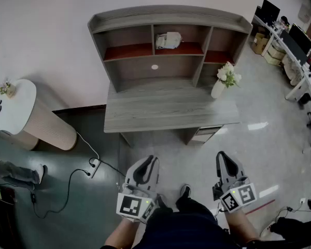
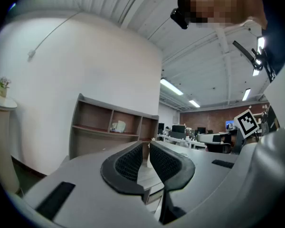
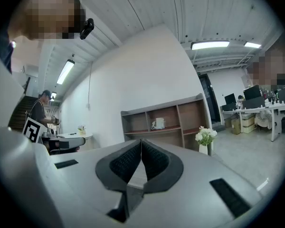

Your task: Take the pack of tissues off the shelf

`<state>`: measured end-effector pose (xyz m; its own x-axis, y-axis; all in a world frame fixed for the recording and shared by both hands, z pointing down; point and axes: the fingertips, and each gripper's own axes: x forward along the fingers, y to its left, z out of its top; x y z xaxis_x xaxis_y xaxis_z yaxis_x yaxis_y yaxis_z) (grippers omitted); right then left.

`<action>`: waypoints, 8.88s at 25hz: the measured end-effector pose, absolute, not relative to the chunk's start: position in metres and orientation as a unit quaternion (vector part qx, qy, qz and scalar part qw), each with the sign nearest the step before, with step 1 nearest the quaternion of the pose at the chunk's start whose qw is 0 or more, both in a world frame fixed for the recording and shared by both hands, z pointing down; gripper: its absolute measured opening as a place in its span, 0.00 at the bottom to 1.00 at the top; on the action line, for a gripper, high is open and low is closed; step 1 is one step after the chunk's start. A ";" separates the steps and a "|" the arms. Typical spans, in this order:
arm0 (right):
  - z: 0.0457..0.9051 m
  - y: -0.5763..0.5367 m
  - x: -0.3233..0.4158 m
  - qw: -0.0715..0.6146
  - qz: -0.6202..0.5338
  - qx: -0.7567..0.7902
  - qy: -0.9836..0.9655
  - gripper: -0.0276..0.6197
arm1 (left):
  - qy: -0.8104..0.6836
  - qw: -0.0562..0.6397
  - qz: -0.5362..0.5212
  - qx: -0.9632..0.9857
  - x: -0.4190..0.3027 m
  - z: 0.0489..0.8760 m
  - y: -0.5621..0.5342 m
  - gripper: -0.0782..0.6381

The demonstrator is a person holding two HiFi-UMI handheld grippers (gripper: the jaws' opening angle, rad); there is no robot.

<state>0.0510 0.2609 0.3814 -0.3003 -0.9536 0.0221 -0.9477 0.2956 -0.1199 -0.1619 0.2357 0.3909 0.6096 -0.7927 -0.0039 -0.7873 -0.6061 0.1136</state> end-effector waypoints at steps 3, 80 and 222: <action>0.378 0.266 0.041 0.031 -0.051 -0.586 0.808 0.06 | -0.441 0.050 -0.037 0.895 -0.170 0.382 0.244 0.19; 0.384 0.036 0.130 0.040 -0.085 -0.603 0.792 0.06 | -0.421 0.086 -0.027 0.903 -0.083 0.392 -0.007 0.19; 0.350 -0.255 0.138 -0.179 0.053 -0.467 0.864 0.06 | -0.439 0.127 0.012 0.889 -0.068 0.417 -0.172 0.19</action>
